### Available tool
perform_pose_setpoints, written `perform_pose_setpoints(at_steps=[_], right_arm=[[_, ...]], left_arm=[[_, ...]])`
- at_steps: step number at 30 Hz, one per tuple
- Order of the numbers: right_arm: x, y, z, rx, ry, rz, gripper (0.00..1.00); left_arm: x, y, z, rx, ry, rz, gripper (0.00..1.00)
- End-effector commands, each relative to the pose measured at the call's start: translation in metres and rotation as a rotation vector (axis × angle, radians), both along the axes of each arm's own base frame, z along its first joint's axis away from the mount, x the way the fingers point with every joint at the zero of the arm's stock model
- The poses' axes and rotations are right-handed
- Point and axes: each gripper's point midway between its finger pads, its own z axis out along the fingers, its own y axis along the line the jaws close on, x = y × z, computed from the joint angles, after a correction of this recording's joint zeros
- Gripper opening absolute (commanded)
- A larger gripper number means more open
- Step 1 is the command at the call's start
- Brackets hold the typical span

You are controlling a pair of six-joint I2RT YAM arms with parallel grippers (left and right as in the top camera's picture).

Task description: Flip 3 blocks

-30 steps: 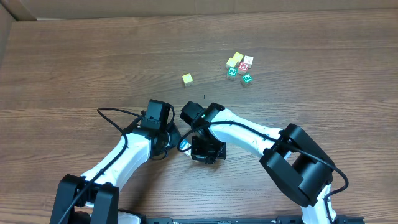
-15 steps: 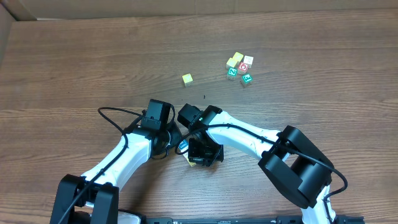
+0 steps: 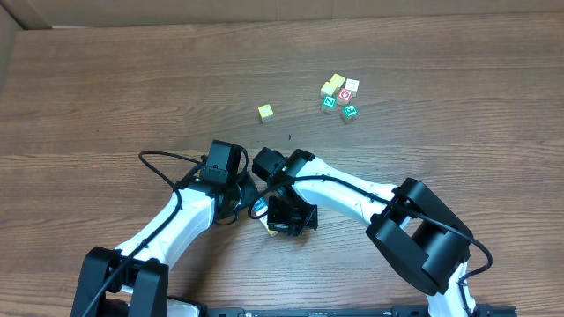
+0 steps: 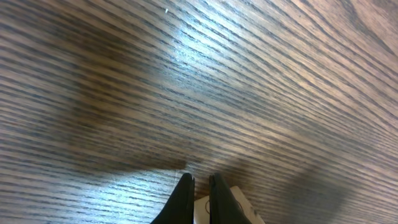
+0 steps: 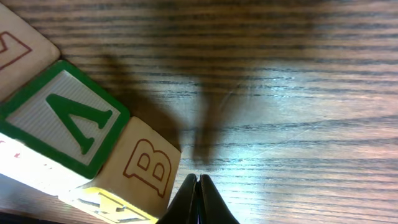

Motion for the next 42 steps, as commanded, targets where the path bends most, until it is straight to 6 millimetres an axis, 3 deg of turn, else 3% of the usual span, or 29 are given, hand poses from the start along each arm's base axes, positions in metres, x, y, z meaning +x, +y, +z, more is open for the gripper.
perform_pose_setpoints(at_steps=[1,7,15,33,42], right_arm=[[-0.001,0.006,0.009,0.026,-0.016,-0.001,0.04],[0.001,0.007,0.009,0.028,-0.026,-0.001,0.04],[0.001,0.007,0.009,0.027,-0.025,-0.001,0.04],[-0.002,0.011,0.01,0.037,-0.002,-0.035,0.04],[-0.003,0.012,0.011,0.038,0.002,-0.041,0.04]], left_arm=[[-0.002,0.004,-0.005,0.032,0.008,0.009,0.05],[-0.003,0.004,-0.009,0.035,0.018,0.01,0.04],[-0.003,0.003,-0.037,0.04,0.081,0.001,0.04],[-0.01,-0.02,-0.032,-0.095,0.116,-0.042,0.04],[-0.007,-0.021,-0.032,-0.098,0.104,-0.041,0.04]])
